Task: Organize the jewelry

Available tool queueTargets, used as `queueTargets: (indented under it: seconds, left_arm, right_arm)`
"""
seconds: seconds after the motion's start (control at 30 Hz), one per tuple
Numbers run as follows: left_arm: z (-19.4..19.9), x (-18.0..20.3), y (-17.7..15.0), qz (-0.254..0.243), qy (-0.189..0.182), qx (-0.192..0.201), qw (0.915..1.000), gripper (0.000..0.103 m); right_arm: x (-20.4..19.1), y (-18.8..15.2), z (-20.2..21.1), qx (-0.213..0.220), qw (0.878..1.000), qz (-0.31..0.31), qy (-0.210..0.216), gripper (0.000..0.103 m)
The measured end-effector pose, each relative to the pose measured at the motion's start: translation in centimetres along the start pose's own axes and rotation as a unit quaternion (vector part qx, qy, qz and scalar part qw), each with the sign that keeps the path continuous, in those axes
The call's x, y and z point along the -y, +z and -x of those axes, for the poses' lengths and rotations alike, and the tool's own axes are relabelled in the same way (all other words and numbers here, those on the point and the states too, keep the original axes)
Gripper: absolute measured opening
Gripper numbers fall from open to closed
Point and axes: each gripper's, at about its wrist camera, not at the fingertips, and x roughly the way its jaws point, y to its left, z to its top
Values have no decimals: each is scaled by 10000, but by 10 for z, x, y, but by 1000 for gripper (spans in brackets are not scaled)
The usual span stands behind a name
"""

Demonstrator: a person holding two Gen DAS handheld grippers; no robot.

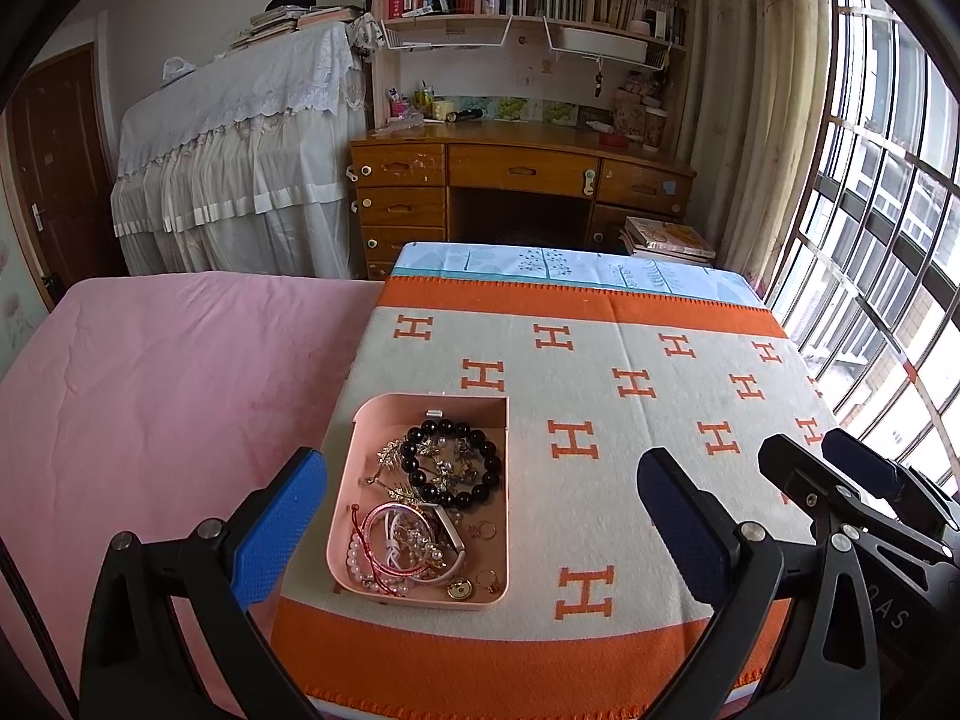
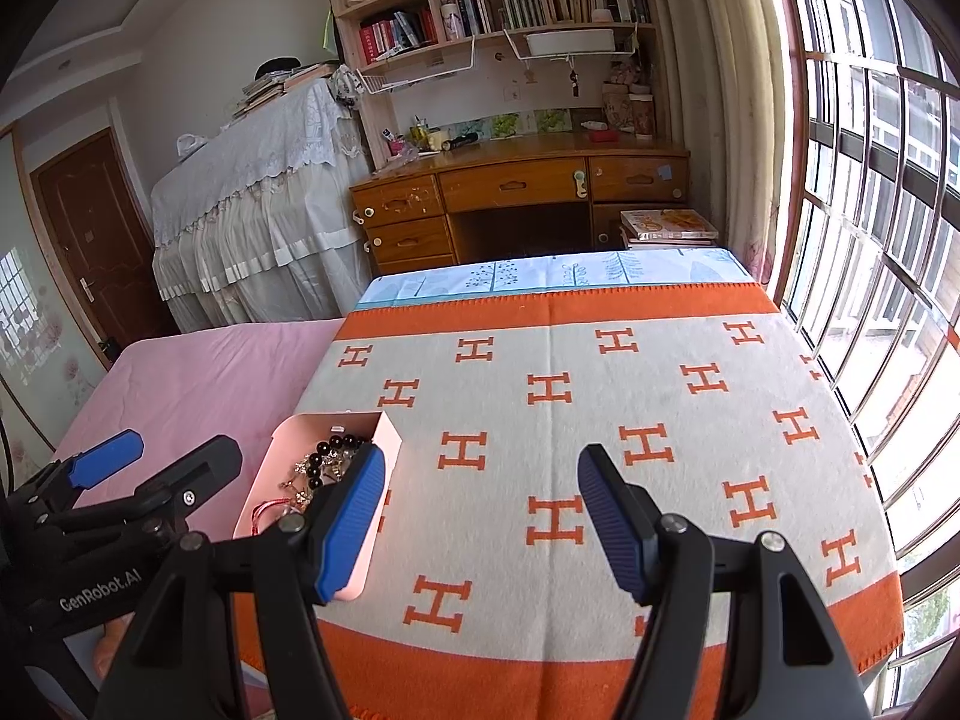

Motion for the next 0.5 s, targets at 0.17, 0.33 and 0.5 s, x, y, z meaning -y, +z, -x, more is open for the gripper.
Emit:
queueTargets:
  seconds: [0.17,0.33,0.5]
  left_arm:
    - [0,0,0,4,1,-4,10000,102]
    - [0,0,-2,11,1,-8,10000,102]
    - [-1,0,-6,34,17,-61,10000,102]
  right_arm:
    - [-1,-1,-1,0,10000,0,10,67]
    - [-1,0,-1,-3,10000,-5,11,67]
    - [-1,0,-1,-7,10000,-10,18,67]
